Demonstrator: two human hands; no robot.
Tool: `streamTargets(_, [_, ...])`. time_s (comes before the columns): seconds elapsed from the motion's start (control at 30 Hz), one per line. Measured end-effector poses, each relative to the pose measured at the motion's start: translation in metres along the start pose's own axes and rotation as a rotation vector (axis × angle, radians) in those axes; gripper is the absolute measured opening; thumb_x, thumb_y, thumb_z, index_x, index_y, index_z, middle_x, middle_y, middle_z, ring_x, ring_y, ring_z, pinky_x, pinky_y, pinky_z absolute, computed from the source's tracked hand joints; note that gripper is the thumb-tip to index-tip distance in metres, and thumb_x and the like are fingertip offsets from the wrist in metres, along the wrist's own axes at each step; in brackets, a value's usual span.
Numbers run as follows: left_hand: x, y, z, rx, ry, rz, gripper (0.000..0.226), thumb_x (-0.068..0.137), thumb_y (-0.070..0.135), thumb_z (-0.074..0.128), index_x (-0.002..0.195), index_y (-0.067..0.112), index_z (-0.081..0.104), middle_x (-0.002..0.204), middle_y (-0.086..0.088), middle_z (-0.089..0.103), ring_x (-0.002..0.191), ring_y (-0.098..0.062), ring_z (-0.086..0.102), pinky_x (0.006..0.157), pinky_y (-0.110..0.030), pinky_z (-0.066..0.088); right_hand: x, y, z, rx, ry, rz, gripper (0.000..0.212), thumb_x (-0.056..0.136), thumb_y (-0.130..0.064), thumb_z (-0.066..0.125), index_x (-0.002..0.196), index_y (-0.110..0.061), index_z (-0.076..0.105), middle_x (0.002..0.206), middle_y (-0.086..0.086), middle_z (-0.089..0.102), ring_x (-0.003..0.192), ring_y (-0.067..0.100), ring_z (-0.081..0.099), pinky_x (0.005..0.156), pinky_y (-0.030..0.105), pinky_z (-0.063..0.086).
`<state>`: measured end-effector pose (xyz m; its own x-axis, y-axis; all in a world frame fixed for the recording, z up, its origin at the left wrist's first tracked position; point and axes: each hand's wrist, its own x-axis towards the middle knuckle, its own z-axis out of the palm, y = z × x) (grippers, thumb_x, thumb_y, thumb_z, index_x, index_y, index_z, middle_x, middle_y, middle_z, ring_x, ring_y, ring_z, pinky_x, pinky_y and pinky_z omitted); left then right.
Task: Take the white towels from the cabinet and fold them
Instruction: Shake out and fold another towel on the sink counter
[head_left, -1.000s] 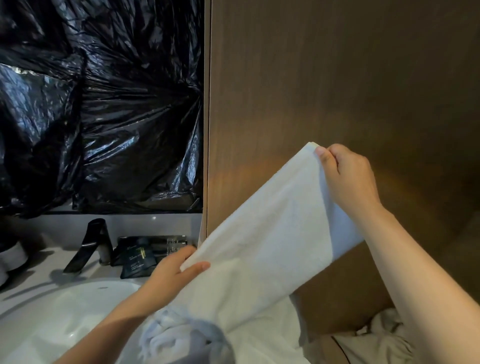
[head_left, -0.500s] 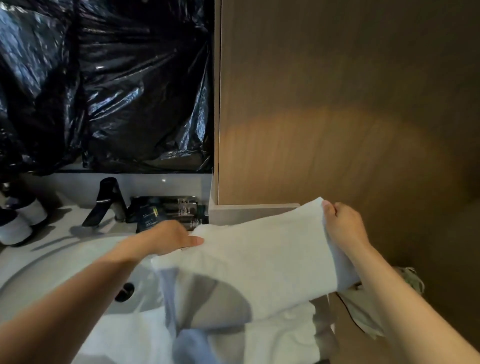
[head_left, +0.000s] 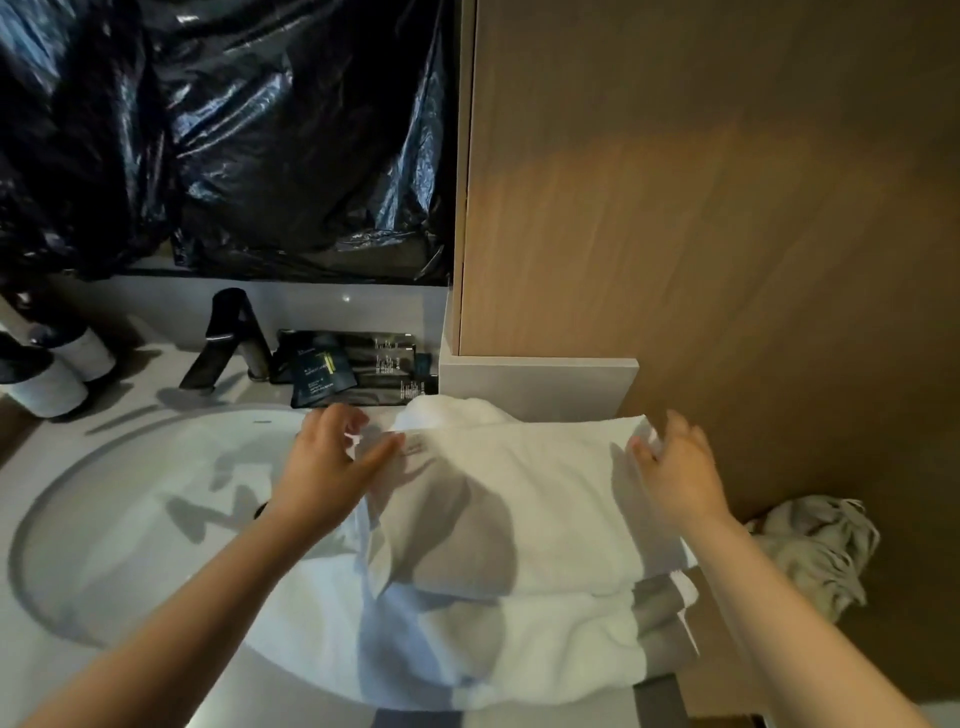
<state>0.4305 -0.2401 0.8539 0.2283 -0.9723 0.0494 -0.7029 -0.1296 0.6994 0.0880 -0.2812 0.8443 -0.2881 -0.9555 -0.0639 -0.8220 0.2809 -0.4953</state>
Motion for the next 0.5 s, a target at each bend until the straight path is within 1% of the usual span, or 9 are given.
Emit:
streamTargets(0.07, [-0.023,-0.001,-0.012,0.0,0.018,-0.01,0.043,0.074,0.062,0.064,0.092,0.024,0.053,0.094,0.005,0.055,0.08,-0.009,0.054,0.068,-0.027,0.047,-0.011,-0.011,0.007,0.041,-0.015,-0.052,0.056,0.1,-0.032,0.05,0.148,-0.009,0.033,0.147,0.018,0.037,0.133,0.036,0.039,0.106,0.044,0.037])
streamTargets(0.13, [-0.044,0.001,-0.021,0.017,-0.031,-0.028,0.049,0.067,0.071,0.059,0.083,0.025,0.053,0.081,0.006,0.056,0.071,-0.009,0.053,0.058,-0.023,0.041,-0.023,-0.024,0.016,0.106,-0.065,-0.115,0.052,0.1,-0.029,0.052,0.146,-0.012,0.037,0.146,0.014,0.039,0.13,0.032,0.043,0.104,0.038,0.037])
streamTargets(0.2, [-0.061,0.006,-0.025,0.063,-0.069,-0.019,0.049,0.064,0.072,0.06,0.076,0.025,0.053,0.07,0.007,0.054,0.061,-0.008,0.05,0.052,-0.018,0.035,-0.033,-0.035,0.025,0.119,-0.111,-0.201,0.049,0.099,-0.027,0.053,0.144,-0.011,0.041,0.143,0.013,0.043,0.13,0.029,0.043,0.104,0.032,0.035])
streamTargets(0.27, [-0.075,0.008,-0.025,0.068,-0.057,0.005,0.048,0.063,0.068,0.069,0.068,0.024,0.051,0.06,0.006,0.05,0.053,-0.008,0.045,0.047,-0.017,0.032,-0.044,-0.046,0.031,0.152,-0.136,-0.261,0.044,0.099,-0.026,0.054,0.14,-0.012,0.046,0.141,0.009,0.046,0.13,0.025,0.042,0.101,0.027,0.033])
streamTargets(0.33, [-0.088,0.007,-0.022,0.047,-0.05,0.007,0.048,0.058,0.061,0.078,0.065,0.024,0.048,0.059,0.005,0.048,0.054,-0.008,0.044,0.047,-0.018,0.032,-0.054,-0.053,0.037,0.184,-0.146,-0.296,0.04,0.099,-0.026,0.054,0.136,-0.013,0.049,0.139,0.007,0.049,0.127,0.023,0.044,0.095,0.021,0.029])
streamTargets(0.37, [-0.094,0.005,-0.019,0.049,-0.05,0.007,0.048,0.057,0.058,0.081,0.065,0.025,0.048,0.061,0.006,0.049,0.056,-0.007,0.047,0.048,-0.018,0.033,-0.058,-0.055,0.04,0.189,-0.151,-0.311,0.039,0.099,-0.026,0.053,0.136,-0.014,0.049,0.138,0.006,0.05,0.127,0.023,0.044,0.095,0.02,0.028])
streamTargets(0.43, [-0.103,0.002,-0.014,0.049,-0.039,0.0,0.046,0.057,0.052,0.084,0.069,0.027,0.048,0.067,0.008,0.054,0.061,-0.006,0.053,0.051,-0.017,0.036,-0.066,-0.058,0.047,0.193,-0.167,-0.338,0.041,0.099,-0.028,0.052,0.138,-0.016,0.048,0.139,0.004,0.049,0.127,0.021,0.045,0.098,0.019,0.028])
streamTargets(0.5, [-0.108,0.0,-0.011,-0.001,-0.012,-0.013,0.04,0.061,0.044,0.085,0.072,0.027,0.052,0.071,0.008,0.058,0.066,-0.006,0.057,0.054,-0.016,0.041,-0.072,-0.057,0.051,0.196,-0.181,-0.346,0.042,0.099,-0.029,0.052,0.139,-0.017,0.047,0.141,0.002,0.048,0.128,0.02,0.045,0.103,0.022,0.03])
